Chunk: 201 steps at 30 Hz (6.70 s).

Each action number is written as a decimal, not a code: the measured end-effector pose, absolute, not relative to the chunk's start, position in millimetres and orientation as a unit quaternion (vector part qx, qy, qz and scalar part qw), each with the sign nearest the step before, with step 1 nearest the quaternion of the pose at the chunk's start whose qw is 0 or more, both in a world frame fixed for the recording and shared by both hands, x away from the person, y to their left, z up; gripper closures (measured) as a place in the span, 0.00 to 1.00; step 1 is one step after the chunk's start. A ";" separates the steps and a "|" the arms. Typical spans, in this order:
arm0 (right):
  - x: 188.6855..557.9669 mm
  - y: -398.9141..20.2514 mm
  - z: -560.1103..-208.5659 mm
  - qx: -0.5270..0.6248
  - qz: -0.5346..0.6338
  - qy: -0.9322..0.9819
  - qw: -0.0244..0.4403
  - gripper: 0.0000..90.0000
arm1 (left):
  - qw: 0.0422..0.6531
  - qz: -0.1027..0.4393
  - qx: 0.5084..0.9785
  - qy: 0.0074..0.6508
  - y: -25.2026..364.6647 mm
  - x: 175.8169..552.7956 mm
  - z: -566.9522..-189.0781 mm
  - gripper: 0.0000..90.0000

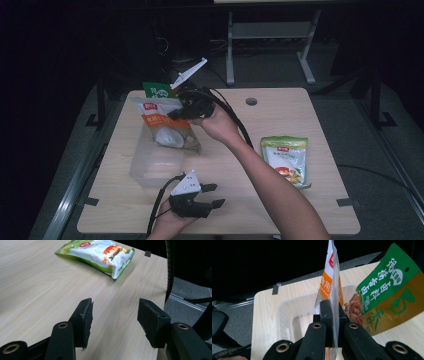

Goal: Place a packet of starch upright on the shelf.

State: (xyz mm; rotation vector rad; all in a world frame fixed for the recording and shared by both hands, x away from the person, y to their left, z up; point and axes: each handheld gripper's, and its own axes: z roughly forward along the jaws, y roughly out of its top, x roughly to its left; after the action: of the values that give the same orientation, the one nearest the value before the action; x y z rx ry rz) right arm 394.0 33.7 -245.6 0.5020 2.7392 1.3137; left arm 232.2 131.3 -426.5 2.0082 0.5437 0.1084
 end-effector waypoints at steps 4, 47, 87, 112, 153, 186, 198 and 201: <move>400.5 40.3 -249.1 0.164 0.428 0.888 0.030 1.00 | 0.504 0.047 0.832 0.225 133.1 233.0 -425.7 0.50; 384.5 94.2 -312.3 0.160 0.447 0.879 -0.054 1.00 | 0.504 0.056 0.836 0.211 135.9 228.8 -422.8 0.49; 377.2 76.5 -350.3 0.163 0.422 0.891 -0.034 0.93 | 0.499 0.053 0.839 0.212 134.8 228.4 -424.4 0.47; 376.8 24.7 -328.0 0.177 0.439 0.880 -0.040 0.59 | 0.496 0.046 0.839 0.220 135.4 232.9 -425.8 0.45; 354.2 -128.6 -342.6 0.275 0.432 0.859 -0.004 0.43 | 0.494 0.051 0.837 0.229 128.5 241.6 -429.7 0.38; 342.4 -244.6 -386.7 0.411 0.366 0.834 0.038 0.42 | 0.488 0.036 0.846 0.212 76.2 256.4 -432.5 0.37; 342.3 -281.0 -404.8 0.456 0.337 0.821 0.060 0.42 | 0.492 0.033 0.847 0.199 46.5 264.8 -433.9 0.37; 342.0 -289.1 -409.7 0.470 0.325 0.818 0.066 0.42 | 0.492 0.029 0.847 0.201 43.1 265.2 -434.3 0.37</move>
State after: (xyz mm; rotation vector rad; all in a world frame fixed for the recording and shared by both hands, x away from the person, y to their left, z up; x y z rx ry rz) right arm 342.0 -289.1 -409.7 1.4178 2.4656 0.9812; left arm 265.2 43.1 -434.3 2.0551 0.4868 0.0695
